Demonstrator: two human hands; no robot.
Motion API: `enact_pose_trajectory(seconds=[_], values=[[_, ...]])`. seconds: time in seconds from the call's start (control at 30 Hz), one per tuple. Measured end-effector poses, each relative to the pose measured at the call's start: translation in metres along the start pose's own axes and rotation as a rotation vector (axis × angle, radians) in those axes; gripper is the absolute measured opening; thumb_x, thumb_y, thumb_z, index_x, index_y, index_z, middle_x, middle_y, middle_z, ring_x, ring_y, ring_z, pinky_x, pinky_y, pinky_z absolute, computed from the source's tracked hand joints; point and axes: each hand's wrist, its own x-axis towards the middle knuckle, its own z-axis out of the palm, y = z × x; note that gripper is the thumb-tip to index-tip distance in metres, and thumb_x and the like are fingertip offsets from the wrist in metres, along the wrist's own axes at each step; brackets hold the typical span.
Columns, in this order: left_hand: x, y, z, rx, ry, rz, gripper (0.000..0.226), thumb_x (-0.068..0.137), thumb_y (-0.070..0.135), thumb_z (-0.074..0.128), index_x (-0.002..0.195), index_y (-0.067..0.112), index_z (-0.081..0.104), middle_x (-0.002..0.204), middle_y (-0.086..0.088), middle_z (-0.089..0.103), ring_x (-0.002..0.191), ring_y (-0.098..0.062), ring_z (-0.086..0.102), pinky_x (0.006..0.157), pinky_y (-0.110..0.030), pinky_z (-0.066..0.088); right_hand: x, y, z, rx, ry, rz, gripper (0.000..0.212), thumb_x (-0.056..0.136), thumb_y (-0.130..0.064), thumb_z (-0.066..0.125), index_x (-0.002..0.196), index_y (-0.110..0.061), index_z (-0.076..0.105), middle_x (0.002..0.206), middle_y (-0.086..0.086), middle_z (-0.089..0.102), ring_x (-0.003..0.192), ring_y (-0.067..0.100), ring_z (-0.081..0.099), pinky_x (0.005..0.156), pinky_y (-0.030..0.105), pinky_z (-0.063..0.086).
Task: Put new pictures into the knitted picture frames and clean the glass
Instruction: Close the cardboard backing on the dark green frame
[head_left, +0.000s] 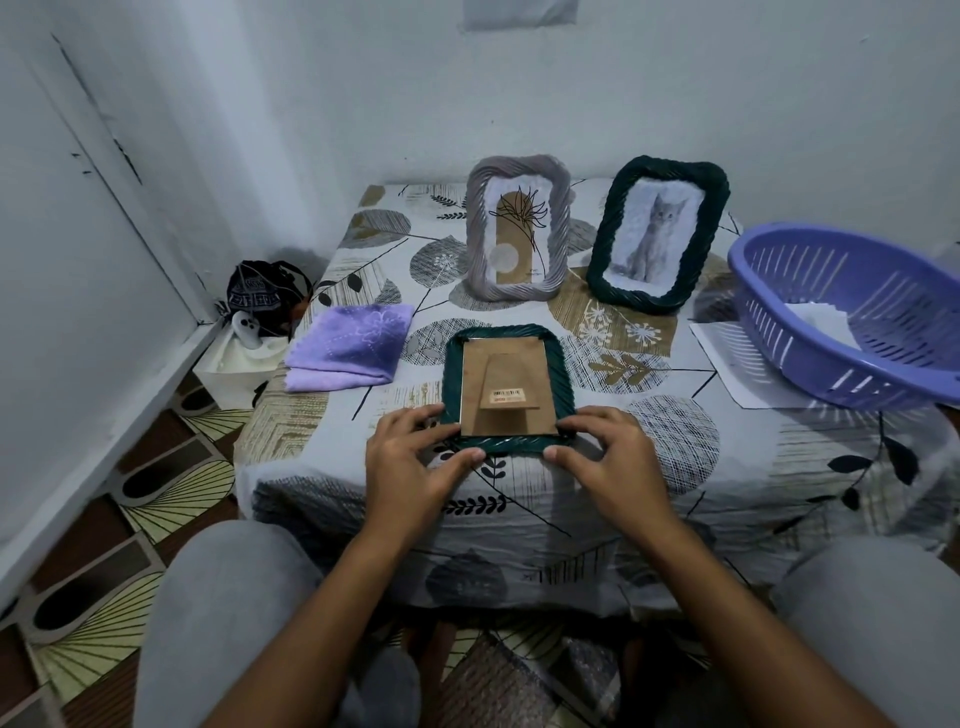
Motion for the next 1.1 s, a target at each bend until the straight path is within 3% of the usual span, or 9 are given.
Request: enact_pose_trajectory(seconds=[0.1, 0.3, 0.63, 1.1], values=[[0.0003, 0.0007, -0.0009, 0.004, -0.008, 0.008, 0.055, 0.061, 0.061, 0.070, 0.098, 0.021, 0.076, 0.109, 0.012, 0.062, 0.103, -0.010, 0.050, 0.090, -0.037, 0.047, -0.0010, -0.0006, -0.0004, -0.002, -0.008, 0.000, 0.034, 0.075, -0.023, 0.080, 0.107, -0.013, 0.072, 0.108, -0.001, 0.060, 0.107, 0.014, 0.049, 0.089, 0.024, 0.038], [0.0013, -0.0028, -0.0003, 0.048, -0.017, 0.040, 0.055, 0.064, 0.063, 0.064, 0.098, 0.022, 0.076, 0.109, 0.012, 0.062, 0.102, -0.011, 0.050, 0.088, -0.042, 0.048, 0.0000, -0.0017, -0.0027, -0.026, -0.017, -0.010, 0.035, 0.075, -0.024, 0.079, 0.108, -0.013, 0.072, 0.109, -0.002, 0.060, 0.106, 0.012, 0.048, 0.087, 0.023, 0.037], [-0.0004, -0.0047, 0.0006, 0.098, -0.021, 0.067, 0.053, 0.068, 0.063, 0.062, 0.100, 0.023, 0.075, 0.113, 0.007, 0.064, 0.103, -0.014, 0.048, 0.086, -0.044, 0.048, 0.0004, -0.0004, -0.0059, -0.064, -0.049, -0.038, 0.033, 0.077, -0.026, 0.077, 0.108, -0.017, 0.072, 0.107, -0.005, 0.057, 0.105, 0.009, 0.044, 0.085, 0.021, 0.032], [-0.0031, -0.0047, -0.0003, 0.138, -0.007, 0.114, 0.050, 0.072, 0.060, 0.061, 0.100, 0.022, 0.075, 0.112, 0.005, 0.064, 0.104, -0.018, 0.049, 0.085, -0.042, 0.047, 0.0000, 0.0030, -0.0049, -0.075, -0.041, -0.064, 0.031, 0.077, -0.029, 0.076, 0.106, -0.020, 0.069, 0.102, -0.008, 0.057, 0.102, 0.013, 0.048, 0.086, 0.032, 0.041]])
